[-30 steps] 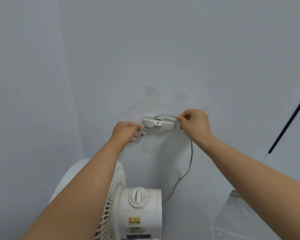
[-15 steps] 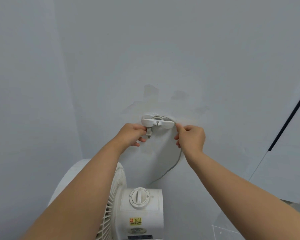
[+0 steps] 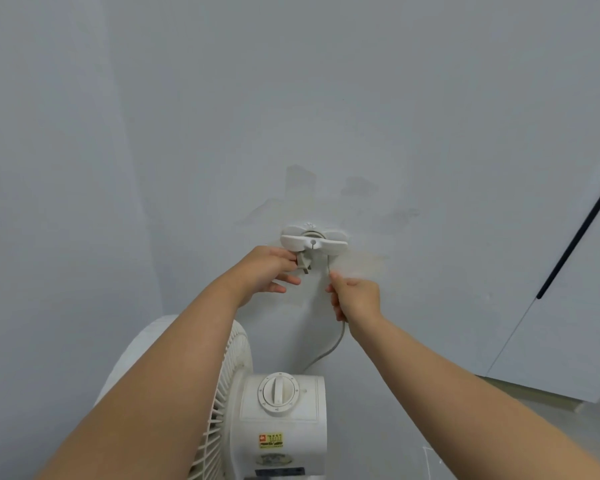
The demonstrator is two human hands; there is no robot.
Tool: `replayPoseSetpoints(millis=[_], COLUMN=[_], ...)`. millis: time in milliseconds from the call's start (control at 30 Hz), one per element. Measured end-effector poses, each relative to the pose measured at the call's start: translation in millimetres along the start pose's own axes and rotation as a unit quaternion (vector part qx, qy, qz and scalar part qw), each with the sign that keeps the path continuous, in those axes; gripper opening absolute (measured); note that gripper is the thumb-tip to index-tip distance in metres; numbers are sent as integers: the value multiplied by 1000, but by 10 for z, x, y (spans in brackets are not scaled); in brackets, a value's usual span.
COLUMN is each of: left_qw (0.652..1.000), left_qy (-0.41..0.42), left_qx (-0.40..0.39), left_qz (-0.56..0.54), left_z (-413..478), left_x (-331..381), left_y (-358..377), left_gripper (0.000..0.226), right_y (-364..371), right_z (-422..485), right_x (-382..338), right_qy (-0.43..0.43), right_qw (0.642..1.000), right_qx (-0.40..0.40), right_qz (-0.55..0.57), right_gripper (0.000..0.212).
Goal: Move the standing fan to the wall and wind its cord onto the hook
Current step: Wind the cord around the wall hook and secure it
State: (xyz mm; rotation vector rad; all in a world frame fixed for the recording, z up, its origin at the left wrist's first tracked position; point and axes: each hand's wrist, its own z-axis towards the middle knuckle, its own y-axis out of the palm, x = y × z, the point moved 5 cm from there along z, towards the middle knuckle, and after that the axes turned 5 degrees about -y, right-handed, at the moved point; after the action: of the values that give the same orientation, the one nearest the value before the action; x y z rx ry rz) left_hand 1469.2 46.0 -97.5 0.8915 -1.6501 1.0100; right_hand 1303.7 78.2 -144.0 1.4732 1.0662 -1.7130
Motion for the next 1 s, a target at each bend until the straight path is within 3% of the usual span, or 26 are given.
replayPoseSetpoints(millis=[200,400,500,767,1000], left_qw=[1000,998,997,999,996], left_qy=[-19,-32,-39,-32,-48], left_qx=[9,-25,-41,-31,-65], left_qz=[-18,-44,-52,-26,-36], left_z=[43,25,39,90,91], left_x=[-37,-39,-49,-61,-63], left_y=[-20,1,11,-26,42], left_gripper=[23,16,19,25,29], right_y=[98,230,207,486,555], right_z=[-22,-86,-91,-93,-161], right_x=[175,349,435,352,358], right_qy=[-13,105,152,155,204], right_qw=[998,981,980,982,959], right_qx=[-48,-75,-63,-85,-176], right_qz=[40,148,108,60,89], right_gripper=[33,28,35,36,32])
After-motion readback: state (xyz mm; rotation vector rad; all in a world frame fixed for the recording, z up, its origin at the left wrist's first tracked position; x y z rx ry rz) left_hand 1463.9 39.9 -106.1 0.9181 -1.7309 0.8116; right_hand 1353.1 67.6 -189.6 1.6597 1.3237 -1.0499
